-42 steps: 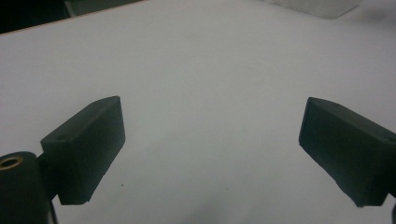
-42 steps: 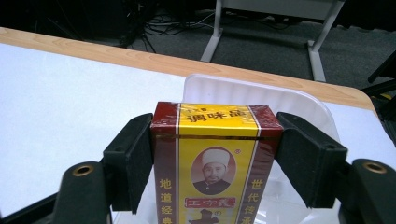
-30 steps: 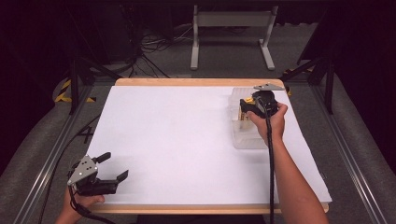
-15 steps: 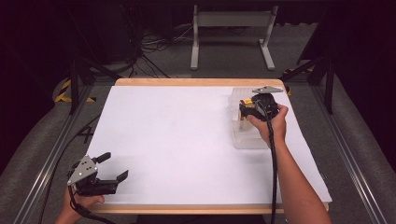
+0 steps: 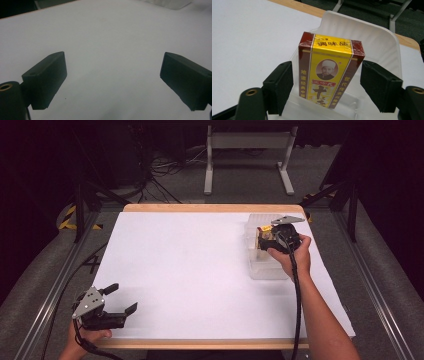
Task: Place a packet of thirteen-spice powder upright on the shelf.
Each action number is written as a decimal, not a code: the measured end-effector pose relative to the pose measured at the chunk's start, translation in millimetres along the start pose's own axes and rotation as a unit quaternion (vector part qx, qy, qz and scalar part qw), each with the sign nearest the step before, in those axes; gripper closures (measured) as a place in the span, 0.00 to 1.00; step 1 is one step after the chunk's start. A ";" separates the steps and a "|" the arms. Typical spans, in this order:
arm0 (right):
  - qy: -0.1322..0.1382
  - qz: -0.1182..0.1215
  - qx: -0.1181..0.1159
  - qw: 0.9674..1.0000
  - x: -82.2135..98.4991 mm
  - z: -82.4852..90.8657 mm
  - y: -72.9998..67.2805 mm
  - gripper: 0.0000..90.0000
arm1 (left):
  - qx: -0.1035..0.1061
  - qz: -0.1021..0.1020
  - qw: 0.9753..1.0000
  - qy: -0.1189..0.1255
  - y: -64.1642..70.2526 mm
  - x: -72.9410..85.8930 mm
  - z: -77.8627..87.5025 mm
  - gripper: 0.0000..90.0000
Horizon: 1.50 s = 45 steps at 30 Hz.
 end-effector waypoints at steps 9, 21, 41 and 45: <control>-0.003 0.010 -0.005 1.000 4.5 5.6 0.8 0.31 | -0.001 0.000 1.000 0.000 0.0 -0.2 0.1 0.09; 0.004 0.038 -0.017 0.999 7.6 16.5 -2.4 0.31 | -0.001 -0.001 1.000 -0.001 -0.3 0.1 0.5 0.09; 0.014 0.111 -0.045 0.993 22.8 46.2 -11.6 0.27 | 0.000 -0.003 1.000 -0.005 0.3 0.1 -0.6 0.09; 0.018 0.125 -0.049 0.991 27.2 52.4 -14.7 0.26 | 0.000 -0.003 1.000 -0.006 0.2 0.3 -0.8 0.09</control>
Point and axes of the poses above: each handheld gripper's, and its own axes: z roughly backward along the jaws, x roughly out of its underside, y roughly to its right, the point moved 1 cm from there along -z, roughly forward along the jaws
